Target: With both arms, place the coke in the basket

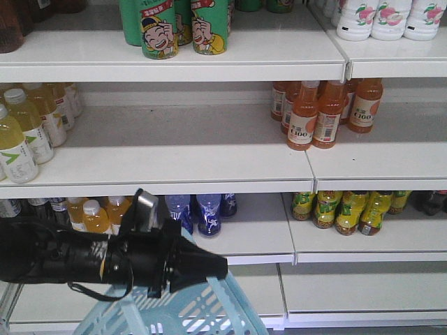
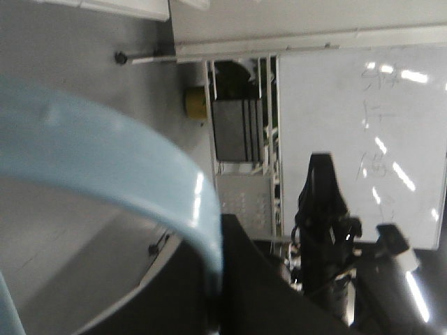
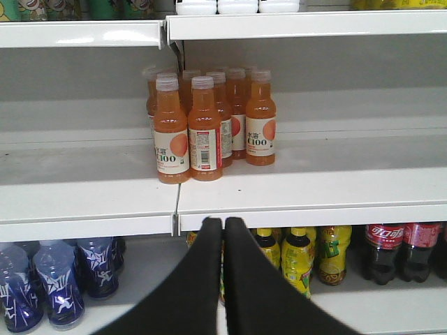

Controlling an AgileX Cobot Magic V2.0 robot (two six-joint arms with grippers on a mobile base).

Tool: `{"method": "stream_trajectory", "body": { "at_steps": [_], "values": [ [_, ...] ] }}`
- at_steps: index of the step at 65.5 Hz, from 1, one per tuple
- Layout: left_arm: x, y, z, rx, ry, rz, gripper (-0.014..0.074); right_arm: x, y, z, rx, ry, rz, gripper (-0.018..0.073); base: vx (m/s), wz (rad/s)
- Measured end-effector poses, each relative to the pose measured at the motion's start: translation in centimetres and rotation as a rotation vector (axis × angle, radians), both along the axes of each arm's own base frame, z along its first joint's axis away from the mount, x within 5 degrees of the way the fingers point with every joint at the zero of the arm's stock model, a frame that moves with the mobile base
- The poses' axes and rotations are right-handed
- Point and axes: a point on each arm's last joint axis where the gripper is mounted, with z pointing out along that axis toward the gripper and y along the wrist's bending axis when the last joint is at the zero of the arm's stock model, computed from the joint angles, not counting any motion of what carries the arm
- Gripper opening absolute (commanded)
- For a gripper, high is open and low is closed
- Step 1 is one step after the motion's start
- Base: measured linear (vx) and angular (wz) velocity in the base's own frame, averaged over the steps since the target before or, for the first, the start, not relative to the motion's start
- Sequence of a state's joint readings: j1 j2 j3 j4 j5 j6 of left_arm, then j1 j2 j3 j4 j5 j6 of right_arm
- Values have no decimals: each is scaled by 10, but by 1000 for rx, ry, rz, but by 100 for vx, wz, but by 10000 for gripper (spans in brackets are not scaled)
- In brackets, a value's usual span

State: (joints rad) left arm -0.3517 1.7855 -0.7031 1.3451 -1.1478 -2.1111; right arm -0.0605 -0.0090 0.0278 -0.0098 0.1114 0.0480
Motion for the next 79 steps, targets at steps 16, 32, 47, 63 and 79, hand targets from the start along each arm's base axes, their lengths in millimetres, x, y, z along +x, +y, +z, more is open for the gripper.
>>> {"method": "stream_trajectory", "body": {
  "at_steps": [16,32,47,63,79],
  "values": [
    [-29,-19,-9,39,22,-141,-8,0,0,0,0,0,0,-4,0,0],
    [-38,-29,-8,32,24,-179,-8,0,0,0,0,0,0,-4,0,0],
    [-40,-29,-2,30,-1,-184,-8,0,0,0,0,0,0,-4,0,0],
    [-45,-25,27,-20,-90,-168,-8,0,0,0,0,0,0,-4,0,0],
    [-52,-22,53,-72,-170,-155,-8,0,0,0,0,0,0,-4,0,0]
  ]
}}
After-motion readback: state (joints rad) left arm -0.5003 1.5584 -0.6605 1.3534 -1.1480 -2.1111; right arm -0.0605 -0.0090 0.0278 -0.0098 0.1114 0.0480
